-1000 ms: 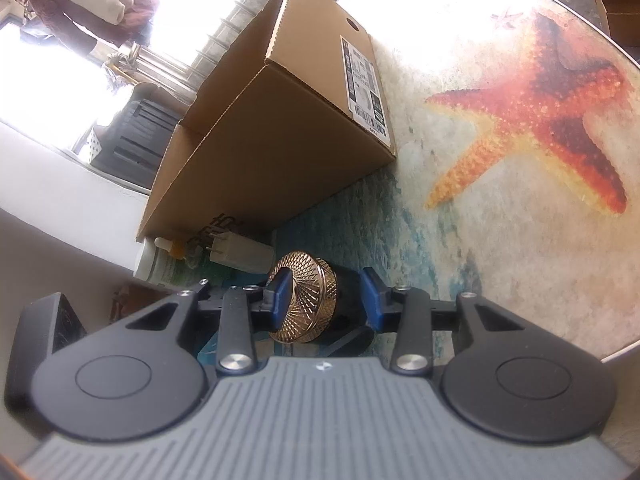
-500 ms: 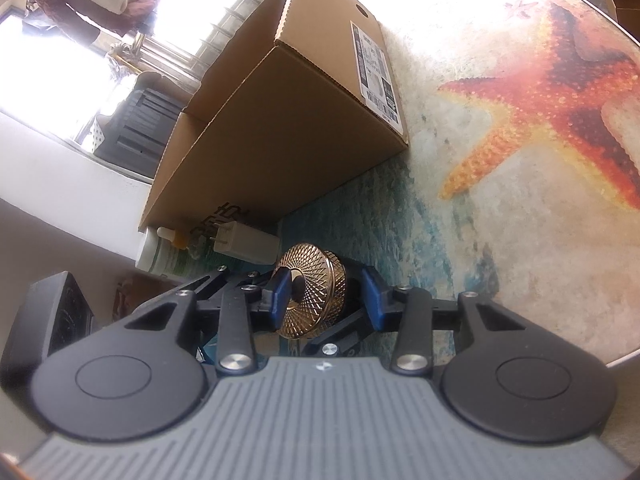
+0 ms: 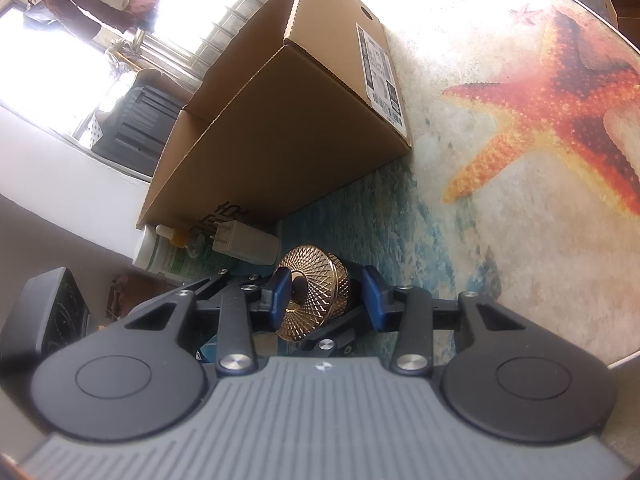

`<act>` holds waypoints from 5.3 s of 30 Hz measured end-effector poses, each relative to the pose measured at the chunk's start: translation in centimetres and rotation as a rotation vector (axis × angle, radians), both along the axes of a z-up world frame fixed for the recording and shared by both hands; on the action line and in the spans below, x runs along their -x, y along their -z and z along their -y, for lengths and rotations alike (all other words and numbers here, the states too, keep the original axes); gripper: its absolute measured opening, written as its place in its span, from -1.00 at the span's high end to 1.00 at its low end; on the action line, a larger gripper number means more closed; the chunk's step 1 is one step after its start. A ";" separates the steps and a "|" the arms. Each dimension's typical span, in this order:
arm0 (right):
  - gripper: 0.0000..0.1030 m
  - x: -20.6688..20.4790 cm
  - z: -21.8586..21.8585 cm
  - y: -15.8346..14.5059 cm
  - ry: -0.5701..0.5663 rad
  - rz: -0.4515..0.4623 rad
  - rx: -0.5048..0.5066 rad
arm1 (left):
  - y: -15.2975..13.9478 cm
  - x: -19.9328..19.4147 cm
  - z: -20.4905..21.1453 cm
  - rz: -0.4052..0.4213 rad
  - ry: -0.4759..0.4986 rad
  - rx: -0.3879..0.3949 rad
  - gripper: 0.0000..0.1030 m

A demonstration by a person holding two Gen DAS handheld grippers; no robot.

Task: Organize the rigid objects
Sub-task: 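Lift the gold-lidded jar into the box and open the right gripper, then withdraw the right gripper and reach toward the white plug charger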

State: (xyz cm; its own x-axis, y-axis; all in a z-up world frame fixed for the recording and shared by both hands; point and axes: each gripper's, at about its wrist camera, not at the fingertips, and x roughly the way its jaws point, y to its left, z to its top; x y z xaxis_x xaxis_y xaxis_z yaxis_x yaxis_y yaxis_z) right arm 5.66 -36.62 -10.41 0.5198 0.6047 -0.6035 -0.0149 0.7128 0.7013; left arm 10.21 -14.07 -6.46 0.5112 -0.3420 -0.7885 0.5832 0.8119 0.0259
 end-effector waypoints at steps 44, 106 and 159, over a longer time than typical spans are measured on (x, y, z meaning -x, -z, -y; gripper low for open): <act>0.25 0.6 -2.4 -2.5 -0.030 0.053 0.044 | -2.1 1.7 -1.1 0.042 -0.055 0.029 -0.11; 0.19 -33.4 -11.1 -5.4 -0.377 -0.094 0.196 | -2.2 -27.8 -6.4 -0.374 -0.504 0.085 -0.11; -0.30 1.5 -2.4 -5.9 -0.070 0.119 -0.200 | -5.7 1.6 -6.5 0.092 -0.125 0.038 -0.84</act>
